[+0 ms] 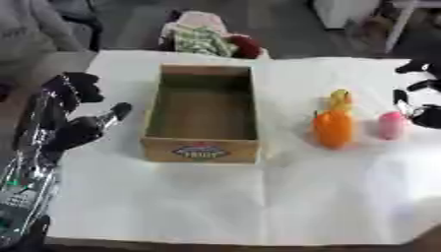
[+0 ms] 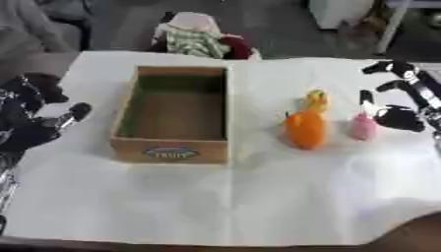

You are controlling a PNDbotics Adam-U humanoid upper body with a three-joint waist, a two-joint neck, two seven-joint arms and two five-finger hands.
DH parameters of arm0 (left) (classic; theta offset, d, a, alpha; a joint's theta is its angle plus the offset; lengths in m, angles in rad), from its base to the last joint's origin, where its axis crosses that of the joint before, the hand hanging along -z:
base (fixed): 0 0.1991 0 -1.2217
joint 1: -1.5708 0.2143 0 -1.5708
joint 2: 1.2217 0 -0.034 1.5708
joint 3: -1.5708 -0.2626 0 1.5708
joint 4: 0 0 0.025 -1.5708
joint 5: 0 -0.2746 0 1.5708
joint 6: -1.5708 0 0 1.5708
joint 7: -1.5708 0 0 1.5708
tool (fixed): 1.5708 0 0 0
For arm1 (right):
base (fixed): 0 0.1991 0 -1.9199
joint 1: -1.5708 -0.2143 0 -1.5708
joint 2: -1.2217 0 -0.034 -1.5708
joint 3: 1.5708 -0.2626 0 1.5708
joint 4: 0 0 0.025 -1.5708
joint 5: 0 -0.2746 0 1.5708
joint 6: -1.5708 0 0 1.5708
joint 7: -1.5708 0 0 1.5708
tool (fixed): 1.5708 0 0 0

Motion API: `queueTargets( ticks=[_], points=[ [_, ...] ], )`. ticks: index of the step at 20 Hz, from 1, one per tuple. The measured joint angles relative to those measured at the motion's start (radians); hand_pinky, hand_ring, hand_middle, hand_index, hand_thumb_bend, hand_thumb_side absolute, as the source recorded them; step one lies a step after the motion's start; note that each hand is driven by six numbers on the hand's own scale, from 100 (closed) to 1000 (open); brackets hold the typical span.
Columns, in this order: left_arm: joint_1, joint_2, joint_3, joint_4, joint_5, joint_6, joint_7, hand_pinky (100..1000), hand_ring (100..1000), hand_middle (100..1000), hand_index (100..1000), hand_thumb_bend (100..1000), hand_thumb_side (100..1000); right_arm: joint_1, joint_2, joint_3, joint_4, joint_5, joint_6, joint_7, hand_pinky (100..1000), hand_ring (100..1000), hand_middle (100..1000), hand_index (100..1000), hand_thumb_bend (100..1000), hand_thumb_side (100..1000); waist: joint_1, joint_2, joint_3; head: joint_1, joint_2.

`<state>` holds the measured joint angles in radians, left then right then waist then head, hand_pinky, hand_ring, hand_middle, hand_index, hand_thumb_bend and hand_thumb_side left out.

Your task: Pick up objects on the table and place them in the box.

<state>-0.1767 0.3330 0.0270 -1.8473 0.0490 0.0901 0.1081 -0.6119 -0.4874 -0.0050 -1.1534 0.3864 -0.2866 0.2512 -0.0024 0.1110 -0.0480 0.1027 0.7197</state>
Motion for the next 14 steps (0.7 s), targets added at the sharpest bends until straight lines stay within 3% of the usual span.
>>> queueTargets(
  ticks=[14],
  points=[
    [0.000, 0.000, 0.000, 0.000, 0.000, -0.001, -0.001, 694, 539, 491, 636, 720, 100, -0.022, 0.009, -0.008, 0.157, 0.193, 0.021, -0.008, 730, 1000, 818, 844, 100, 193, 0.000, 0.000, 0.002, 0.000, 0.000]
  ],
)
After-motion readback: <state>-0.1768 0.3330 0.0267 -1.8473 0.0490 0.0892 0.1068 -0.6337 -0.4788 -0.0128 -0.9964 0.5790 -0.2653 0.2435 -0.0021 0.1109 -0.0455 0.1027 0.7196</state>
